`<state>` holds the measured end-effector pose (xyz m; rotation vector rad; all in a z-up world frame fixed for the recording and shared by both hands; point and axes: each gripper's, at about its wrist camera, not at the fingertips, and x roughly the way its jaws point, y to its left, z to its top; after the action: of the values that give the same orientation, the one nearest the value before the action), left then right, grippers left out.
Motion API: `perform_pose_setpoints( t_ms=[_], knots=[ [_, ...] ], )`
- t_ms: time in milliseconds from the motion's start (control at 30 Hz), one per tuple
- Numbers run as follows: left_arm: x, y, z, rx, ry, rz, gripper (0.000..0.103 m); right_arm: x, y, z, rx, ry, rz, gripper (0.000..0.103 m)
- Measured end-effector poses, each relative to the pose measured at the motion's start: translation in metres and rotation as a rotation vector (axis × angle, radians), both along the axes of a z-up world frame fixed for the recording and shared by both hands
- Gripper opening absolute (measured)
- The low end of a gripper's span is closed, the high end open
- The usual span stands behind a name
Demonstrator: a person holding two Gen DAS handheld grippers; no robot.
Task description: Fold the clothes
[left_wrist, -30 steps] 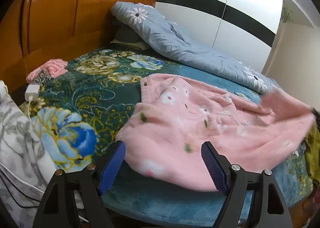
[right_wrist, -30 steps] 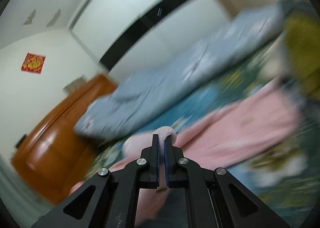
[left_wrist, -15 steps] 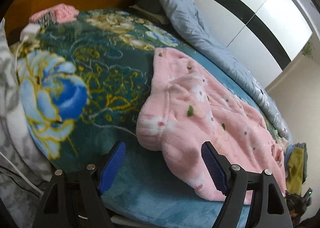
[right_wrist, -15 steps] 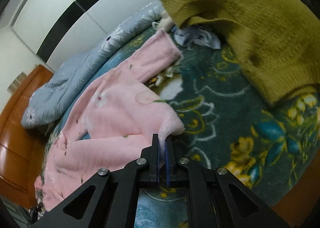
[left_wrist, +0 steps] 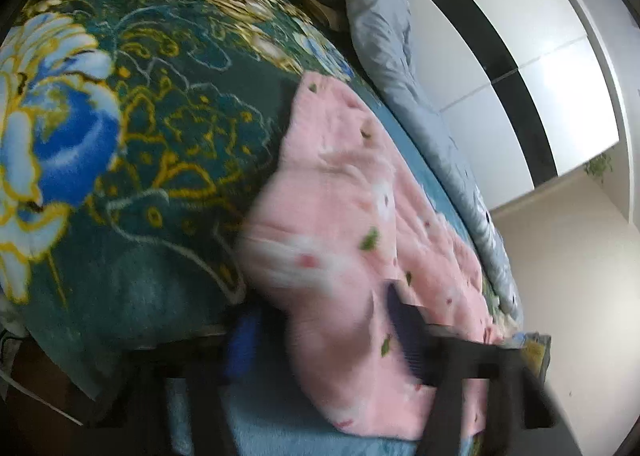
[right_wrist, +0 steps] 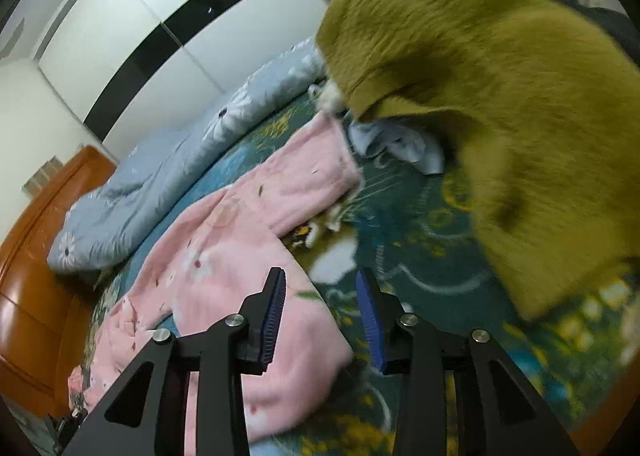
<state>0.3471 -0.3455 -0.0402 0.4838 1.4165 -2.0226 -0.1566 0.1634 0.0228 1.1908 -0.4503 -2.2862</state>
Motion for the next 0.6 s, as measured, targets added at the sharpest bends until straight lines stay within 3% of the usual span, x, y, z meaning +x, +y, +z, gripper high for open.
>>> perform_pose_setpoints(
  t_ms=[100,233,333,433,500,567,600],
  knots=[
    [0.002,-0.003,0.005,-0.025,-0.021,0.023,0.018,-0.013,-0.021,-0.014,-0.012,-0.041,0.049,0.038],
    [0.024,-0.008,0.029,-0.127,-0.041,0.115,0.014,-0.022,-0.043,-0.026,0.013,-0.07,0.096,0.038],
    [0.047,-0.017,0.04,-0.184,-0.127,0.182,0.014,-0.023,-0.055,-0.031,0.015,-0.081,0.132,0.038],
    [0.064,-0.023,0.034,-0.174,-0.22,0.222,0.015,-0.017,-0.07,-0.04,0.012,-0.104,0.178,0.038],
    [0.067,-0.022,0.027,-0.142,-0.232,0.202,0.018,-0.012,-0.078,-0.042,0.012,-0.103,0.192,0.04],
    [0.064,-0.017,0.029,-0.162,-0.277,0.19,0.021,-0.011,-0.082,-0.04,0.004,-0.099,0.194,0.042],
    [0.063,-0.013,0.035,-0.187,-0.311,0.197,0.023,-0.01,-0.084,-0.038,0.0,-0.098,0.195,0.035]
  ],
)
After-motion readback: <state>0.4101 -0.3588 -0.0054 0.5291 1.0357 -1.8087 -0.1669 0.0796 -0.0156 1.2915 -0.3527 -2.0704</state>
